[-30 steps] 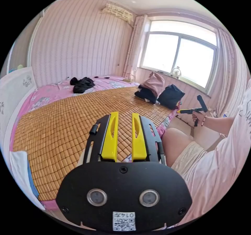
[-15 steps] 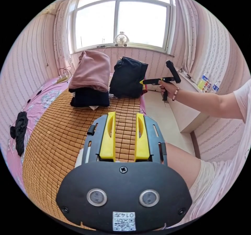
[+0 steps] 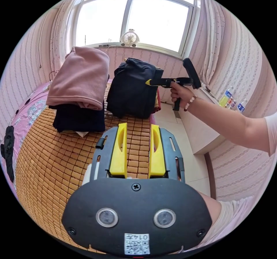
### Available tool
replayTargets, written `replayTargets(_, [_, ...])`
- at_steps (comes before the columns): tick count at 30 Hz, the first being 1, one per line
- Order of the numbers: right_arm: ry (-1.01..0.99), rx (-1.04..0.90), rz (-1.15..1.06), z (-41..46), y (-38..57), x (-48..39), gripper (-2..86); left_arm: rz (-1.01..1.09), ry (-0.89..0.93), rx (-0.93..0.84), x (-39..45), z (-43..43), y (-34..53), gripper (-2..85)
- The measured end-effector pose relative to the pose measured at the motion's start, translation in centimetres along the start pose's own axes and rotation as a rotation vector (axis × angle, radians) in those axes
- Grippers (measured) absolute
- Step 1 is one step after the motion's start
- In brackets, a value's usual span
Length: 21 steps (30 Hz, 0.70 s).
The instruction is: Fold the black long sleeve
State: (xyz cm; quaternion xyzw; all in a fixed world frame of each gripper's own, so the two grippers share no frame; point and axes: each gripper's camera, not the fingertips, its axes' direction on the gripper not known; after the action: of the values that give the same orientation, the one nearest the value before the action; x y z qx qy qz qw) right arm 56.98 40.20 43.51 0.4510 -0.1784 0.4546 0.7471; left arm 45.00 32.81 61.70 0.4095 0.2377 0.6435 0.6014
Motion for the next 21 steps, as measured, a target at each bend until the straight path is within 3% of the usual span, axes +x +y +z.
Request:
replayTargets(7, [-0.485, -0.034, -0.320, -6.5, 4.4, -16.2, 0.9, -0.039, -0.073, 0.034, -0.1, -7.6, 4.7, 13.9])
replayTargets(13, [-0.905, -0.132, -0.393, -5.3, 9.1, -29.3, 0.9, -0.198, -0.393, -0.003, -1.8, -20.4, 13.6, 11.1])
replayTargets(17, [-0.999, -0.157, -0.463, -4.9, 11.0, -35.4, 1.0, -0.377, -0.498, 0.086, -2.0, -31.8, 21.0, 0.2])
replayTargets(21, [-0.882, -0.342, -0.542, -0.5, 15.0, -39.7, 1.4, -0.459, -0.473, 0.132, -1.1, -36.1, 27.3, -0.6])
